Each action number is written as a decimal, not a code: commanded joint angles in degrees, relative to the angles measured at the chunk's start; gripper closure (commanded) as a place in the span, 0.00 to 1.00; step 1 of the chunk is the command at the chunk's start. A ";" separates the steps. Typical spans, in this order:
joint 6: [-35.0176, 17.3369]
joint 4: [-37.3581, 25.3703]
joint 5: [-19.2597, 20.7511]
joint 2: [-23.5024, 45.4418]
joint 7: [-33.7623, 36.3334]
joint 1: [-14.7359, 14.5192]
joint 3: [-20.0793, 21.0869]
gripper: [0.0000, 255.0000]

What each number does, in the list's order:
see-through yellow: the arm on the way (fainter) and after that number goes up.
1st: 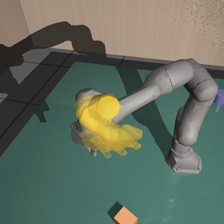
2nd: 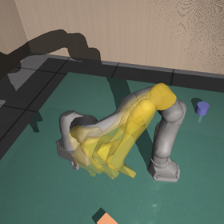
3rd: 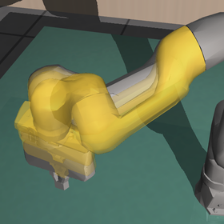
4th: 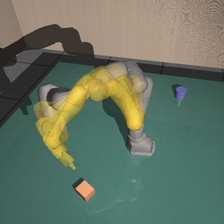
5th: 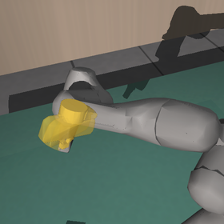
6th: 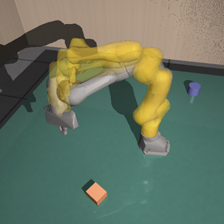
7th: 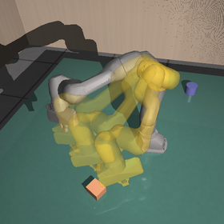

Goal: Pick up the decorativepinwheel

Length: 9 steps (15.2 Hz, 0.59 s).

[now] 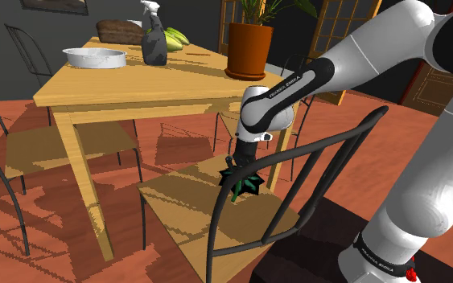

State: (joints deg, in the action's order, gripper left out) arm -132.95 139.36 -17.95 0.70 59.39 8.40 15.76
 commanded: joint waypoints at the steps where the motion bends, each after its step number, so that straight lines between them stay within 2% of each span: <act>1: -0.03 0.01 0.00 0.03 -0.01 0.00 0.00 1.00; 7: -0.06 -0.03 0.01 0.10 0.02 -0.01 0.01 1.00; 9: 1.56 -0.40 0.03 -1.18 0.25 0.05 -0.04 1.00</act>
State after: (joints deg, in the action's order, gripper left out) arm -132.05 139.20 -17.94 -0.04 59.49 8.45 15.71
